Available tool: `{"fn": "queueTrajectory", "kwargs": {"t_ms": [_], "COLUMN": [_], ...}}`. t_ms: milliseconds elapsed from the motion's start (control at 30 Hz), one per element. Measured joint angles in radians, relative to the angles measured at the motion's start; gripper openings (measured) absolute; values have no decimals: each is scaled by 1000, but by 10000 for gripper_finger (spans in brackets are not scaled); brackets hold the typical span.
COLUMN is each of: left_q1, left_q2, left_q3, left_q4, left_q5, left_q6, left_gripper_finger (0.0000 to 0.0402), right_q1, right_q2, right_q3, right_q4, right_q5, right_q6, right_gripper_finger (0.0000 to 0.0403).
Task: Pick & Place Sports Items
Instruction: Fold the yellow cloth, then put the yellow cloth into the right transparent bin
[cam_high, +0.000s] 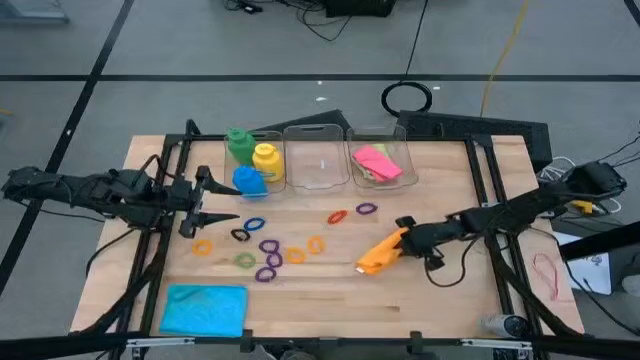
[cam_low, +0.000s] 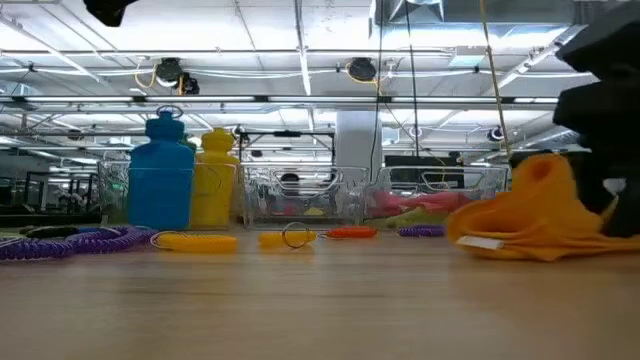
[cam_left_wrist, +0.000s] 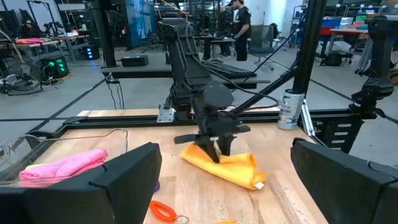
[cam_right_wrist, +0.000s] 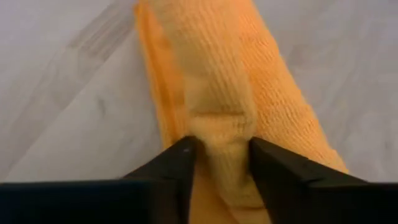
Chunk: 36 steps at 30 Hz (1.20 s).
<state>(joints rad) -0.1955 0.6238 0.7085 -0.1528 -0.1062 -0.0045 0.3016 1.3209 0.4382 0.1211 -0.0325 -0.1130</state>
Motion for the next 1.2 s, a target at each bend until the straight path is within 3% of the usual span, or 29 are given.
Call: {"fn": "queueTrajectory", "kwargs": {"t_ms": [400,633,833,1033,1200], "left_q1": [1,0,0,0,0], "left_q2": [0,0,0,0,0], "left_q3": [0,0,0,0,0], "left_q4": [0,0,0,0,0], "left_q5": [0,0,0,0,0], "left_q6": [0,0,0,0,0], "left_gripper_finger": [296,296,296,296,296], "right_q1": [46,31,-47,-134,-188], "right_q2": [-55,-197,-262,-162,-92], "right_q3": [-7,-2,142,307,317], "right_q4": [159,182,-152,-549,-767], "right_q5": [0,-24,-23,-25,-24], "right_q6": [6,153,177,174,99], "right_gripper_finger": [241,243,216,210,201]}}
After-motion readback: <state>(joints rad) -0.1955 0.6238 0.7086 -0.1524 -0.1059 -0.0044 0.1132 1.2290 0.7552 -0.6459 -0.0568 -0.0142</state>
